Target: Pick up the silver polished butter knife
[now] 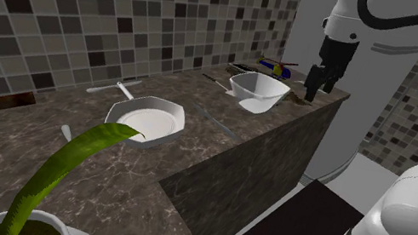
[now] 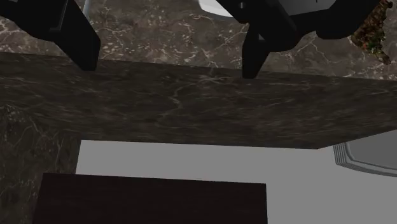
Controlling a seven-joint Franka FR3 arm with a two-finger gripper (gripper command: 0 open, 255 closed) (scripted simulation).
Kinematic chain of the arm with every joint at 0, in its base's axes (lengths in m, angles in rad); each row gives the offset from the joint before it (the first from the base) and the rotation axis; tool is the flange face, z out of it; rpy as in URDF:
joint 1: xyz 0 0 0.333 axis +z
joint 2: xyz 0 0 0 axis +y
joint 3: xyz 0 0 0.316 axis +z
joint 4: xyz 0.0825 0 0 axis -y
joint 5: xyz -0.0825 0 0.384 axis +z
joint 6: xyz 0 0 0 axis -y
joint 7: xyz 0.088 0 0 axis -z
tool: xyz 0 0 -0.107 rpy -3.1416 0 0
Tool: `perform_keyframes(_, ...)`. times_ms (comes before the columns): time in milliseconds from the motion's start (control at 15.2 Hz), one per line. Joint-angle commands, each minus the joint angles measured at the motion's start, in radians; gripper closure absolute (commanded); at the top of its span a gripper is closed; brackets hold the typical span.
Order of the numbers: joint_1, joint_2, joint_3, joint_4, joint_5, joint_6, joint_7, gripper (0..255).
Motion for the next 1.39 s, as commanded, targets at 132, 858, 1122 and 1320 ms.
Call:
perform_keyframes(132, 0.008, 0.063, 0.014, 0.009, 0.017, 0.047, 0.02, 0)
perform_keyframes(858, 0.048, 0.448, 0.085, 0.147, 0.085, 0.262, 0.115, 0)
perform_keyframes(1122, 0.06, 0.596, 0.108, 0.235, 0.096, 0.314, 0.145, 0)
perform_keyframes(1320, 0.07, 0.709, 0.123, 0.313, 0.1, 0.342, 0.167, 0)
